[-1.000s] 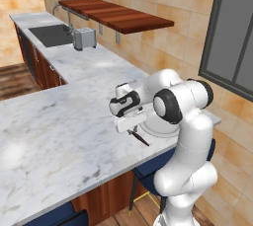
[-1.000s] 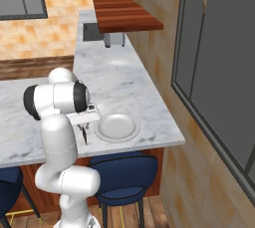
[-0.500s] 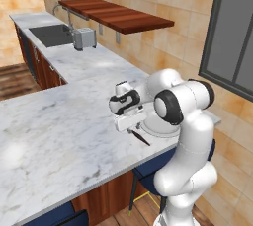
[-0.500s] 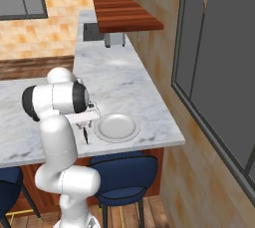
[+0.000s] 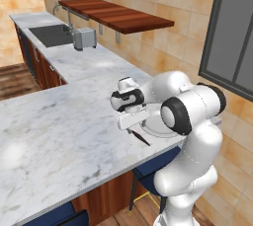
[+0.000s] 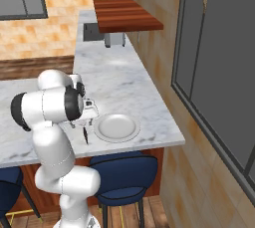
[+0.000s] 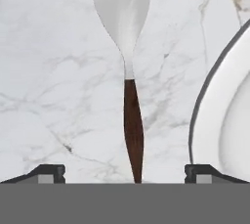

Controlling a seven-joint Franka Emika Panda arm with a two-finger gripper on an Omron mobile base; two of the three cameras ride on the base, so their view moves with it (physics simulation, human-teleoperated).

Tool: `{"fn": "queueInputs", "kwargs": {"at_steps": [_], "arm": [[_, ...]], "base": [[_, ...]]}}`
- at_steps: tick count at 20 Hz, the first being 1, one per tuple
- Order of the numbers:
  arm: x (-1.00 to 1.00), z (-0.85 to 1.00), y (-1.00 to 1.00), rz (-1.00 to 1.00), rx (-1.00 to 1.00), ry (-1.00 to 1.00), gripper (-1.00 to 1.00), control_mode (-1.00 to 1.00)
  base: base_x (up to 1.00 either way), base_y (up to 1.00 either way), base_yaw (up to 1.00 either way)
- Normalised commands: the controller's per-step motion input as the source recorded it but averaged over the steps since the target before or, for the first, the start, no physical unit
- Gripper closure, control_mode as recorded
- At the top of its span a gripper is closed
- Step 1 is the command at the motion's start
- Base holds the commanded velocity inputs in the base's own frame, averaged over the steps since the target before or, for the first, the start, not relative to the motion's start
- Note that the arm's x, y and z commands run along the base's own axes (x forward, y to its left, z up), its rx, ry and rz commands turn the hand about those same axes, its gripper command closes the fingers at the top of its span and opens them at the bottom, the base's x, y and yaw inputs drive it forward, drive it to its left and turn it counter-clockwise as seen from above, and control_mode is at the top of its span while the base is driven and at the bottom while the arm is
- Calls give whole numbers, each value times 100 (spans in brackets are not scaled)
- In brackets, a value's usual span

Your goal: Take the fork and place it on the left side of the plate. Then take the spoon and place it on the right side of the plate. Make sure they're directly next to the plate.

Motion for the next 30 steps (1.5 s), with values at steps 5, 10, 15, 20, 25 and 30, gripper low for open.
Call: {"fn": "queueInputs", "kwargs": {"at_steps": [5, 10, 15, 20, 25, 30], "arm": [[-64, 29, 2, 0, 8, -11, -100, -100], [-58, 36, 3, 0, 11, -4, -100, -100], [-41, 46, 8, -1, 11, 1, -100, -100], [-37, 43, 5, 0, 10, 6, -100, -100], [-48, 29, 7, 0, 4, 5, -100, -100], [-66, 10, 8, 0, 0, -23, -100, -100]], "base": [[0, 0, 0], [0, 0, 0], [0, 0, 0], [0, 0, 0], [0, 0, 0], [0, 0, 0]]}}
